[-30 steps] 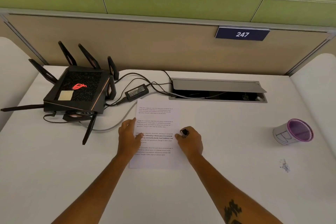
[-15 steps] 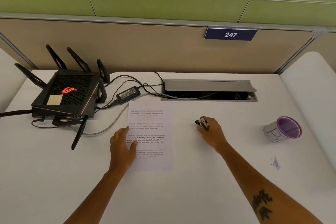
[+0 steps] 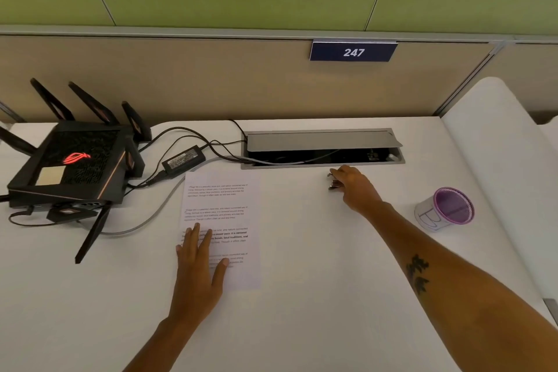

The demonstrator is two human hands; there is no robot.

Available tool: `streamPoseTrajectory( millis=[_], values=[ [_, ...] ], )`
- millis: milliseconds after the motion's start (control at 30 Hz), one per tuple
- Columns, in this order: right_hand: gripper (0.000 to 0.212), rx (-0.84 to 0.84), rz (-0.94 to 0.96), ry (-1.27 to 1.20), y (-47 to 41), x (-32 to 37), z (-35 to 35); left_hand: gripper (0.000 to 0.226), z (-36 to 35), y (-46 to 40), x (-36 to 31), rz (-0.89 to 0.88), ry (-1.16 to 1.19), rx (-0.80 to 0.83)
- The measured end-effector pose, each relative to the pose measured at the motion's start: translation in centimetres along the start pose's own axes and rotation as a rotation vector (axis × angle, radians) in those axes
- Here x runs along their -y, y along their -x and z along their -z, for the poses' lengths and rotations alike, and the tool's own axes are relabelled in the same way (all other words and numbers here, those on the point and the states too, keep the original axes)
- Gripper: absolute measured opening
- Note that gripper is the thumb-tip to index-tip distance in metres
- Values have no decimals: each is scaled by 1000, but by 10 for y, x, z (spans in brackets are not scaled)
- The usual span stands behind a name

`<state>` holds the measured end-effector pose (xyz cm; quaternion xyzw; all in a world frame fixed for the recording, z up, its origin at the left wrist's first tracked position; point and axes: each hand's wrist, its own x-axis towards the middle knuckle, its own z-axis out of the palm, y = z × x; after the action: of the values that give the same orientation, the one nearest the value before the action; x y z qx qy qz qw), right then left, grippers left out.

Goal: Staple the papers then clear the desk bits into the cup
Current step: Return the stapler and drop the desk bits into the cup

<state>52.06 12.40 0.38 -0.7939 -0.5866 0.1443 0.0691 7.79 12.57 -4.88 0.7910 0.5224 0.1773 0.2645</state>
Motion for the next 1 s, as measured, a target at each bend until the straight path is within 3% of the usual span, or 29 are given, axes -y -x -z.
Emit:
streamPoseTrajectory(
  millis=[233,433,600,1000],
  values=[
    [58,13,71,35,-5,-12,-6,82,-13,7,-13,1,-49,41],
    [63,-1,11,16,9,-9,-11,90,-17,11,-20,-14,-90,85],
    [73,-111,-32,24,50,4,-26,91,-17,11,-28,-30,-156,113],
    [76,-149,-99,80,179,17,-63,85,-24,33,-63,-144,-279,195]
  ],
)
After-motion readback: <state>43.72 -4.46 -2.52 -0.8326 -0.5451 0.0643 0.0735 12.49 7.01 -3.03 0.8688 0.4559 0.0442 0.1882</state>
